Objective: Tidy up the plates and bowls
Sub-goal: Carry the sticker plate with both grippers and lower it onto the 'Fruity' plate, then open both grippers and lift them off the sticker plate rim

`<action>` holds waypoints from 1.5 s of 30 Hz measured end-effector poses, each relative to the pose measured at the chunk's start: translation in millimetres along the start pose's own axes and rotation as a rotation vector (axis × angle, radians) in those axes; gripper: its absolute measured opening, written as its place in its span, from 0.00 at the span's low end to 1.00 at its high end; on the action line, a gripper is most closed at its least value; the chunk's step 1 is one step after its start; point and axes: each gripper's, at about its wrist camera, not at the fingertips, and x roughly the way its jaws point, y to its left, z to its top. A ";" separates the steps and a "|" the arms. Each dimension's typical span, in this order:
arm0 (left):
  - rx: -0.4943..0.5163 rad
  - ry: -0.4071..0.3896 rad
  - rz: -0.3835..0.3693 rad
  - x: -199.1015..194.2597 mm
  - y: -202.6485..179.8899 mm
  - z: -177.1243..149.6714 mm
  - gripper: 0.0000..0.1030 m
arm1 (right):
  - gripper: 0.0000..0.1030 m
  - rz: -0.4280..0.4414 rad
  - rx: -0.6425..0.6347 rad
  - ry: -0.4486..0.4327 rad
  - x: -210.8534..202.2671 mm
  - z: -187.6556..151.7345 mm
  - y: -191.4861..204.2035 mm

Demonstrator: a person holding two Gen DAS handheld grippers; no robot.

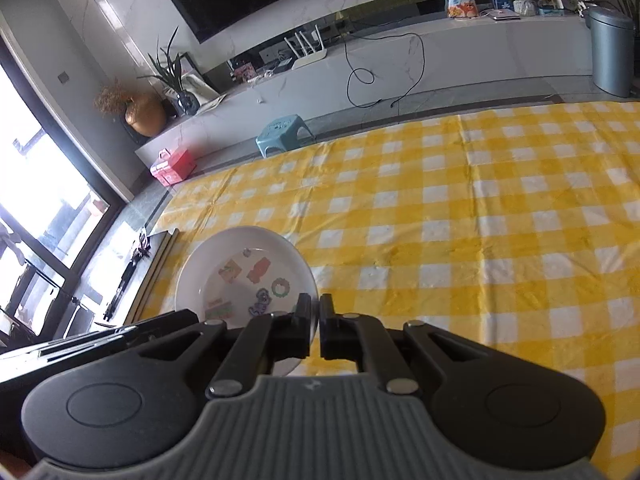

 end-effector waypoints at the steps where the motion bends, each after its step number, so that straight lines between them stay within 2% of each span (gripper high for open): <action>1: -0.017 0.003 -0.010 -0.8 -3.0 -4.0 0.05 | 0.01 -0.001 0.016 -0.012 -8.5 -3.5 -5.1; 4: -0.039 0.017 -0.036 -1.6 -16.7 -18.2 0.05 | 0.01 -0.009 0.071 -0.038 -30.2 -14.2 -21.8; 9: 0.002 0.063 -0.047 2.8 -46.9 -43.4 0.06 | 0.01 -0.042 0.158 -0.072 -64.2 -38.0 -51.9; 15: 0.038 0.155 -0.051 15.5 -69.3 -74.8 0.07 | 0.02 -0.089 0.258 -0.041 -79.0 -70.3 -80.7; 21: 0.068 0.194 -0.031 21.5 -83.9 -93.3 0.07 | 0.01 -0.172 0.209 0.004 -75.9 -82.6 -85.9; 37: 0.074 0.227 -0.012 38.5 -86.4 -107.2 0.07 | 0.01 -0.222 0.173 0.068 -62.2 -92.4 -93.4; 45: 0.079 0.268 -0.050 42.7 -87.9 -108.9 0.07 | 0.02 -0.269 0.170 0.101 -58.7 -95.8 -97.4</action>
